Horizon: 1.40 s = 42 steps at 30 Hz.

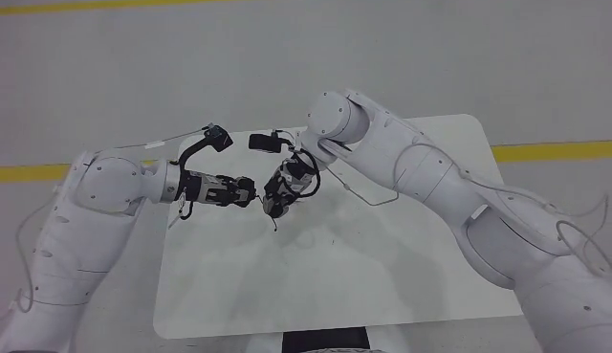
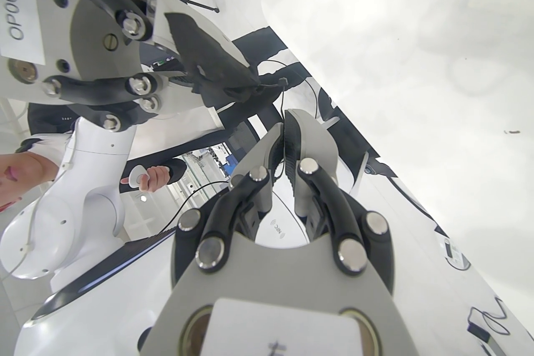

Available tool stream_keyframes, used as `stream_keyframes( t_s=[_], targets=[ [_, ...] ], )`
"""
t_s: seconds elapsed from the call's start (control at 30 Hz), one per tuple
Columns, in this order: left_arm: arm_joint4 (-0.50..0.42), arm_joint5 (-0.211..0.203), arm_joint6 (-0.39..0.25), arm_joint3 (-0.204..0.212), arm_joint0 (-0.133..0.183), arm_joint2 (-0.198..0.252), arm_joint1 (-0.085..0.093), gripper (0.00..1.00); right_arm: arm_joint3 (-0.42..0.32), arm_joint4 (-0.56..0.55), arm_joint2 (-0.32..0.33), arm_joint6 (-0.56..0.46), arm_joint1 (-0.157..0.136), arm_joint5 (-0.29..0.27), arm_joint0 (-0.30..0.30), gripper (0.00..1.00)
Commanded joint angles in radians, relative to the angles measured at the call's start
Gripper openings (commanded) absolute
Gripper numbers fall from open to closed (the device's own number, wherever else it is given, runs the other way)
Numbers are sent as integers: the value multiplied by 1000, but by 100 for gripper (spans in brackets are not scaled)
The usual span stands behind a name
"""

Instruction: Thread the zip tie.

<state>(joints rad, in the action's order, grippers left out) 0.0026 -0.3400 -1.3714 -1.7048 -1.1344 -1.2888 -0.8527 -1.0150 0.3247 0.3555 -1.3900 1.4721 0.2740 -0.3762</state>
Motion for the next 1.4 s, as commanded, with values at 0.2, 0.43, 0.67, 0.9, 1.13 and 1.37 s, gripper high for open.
stream_keyframes(
  t_s=[0.2,0.43,0.67,0.9,1.13,1.37],
  targets=[
    [0,0,0,0,0,0,0,0,2,1,-2,0,1,-2,3,0],
    [0,0,0,0,0,0,0,0,-5,6,-6,0,-2,-1,5,0],
    [0,0,0,0,0,0,0,0,-15,13,-9,0,-9,0,9,0],
    [0,0,0,0,0,0,0,0,-27,20,-14,0,-16,1,14,0],
    [0,0,0,0,0,0,0,0,-39,32,-26,0,-22,2,17,0],
    [0,0,0,0,0,0,0,0,-43,48,-39,0,-26,2,21,0]
  ],
)
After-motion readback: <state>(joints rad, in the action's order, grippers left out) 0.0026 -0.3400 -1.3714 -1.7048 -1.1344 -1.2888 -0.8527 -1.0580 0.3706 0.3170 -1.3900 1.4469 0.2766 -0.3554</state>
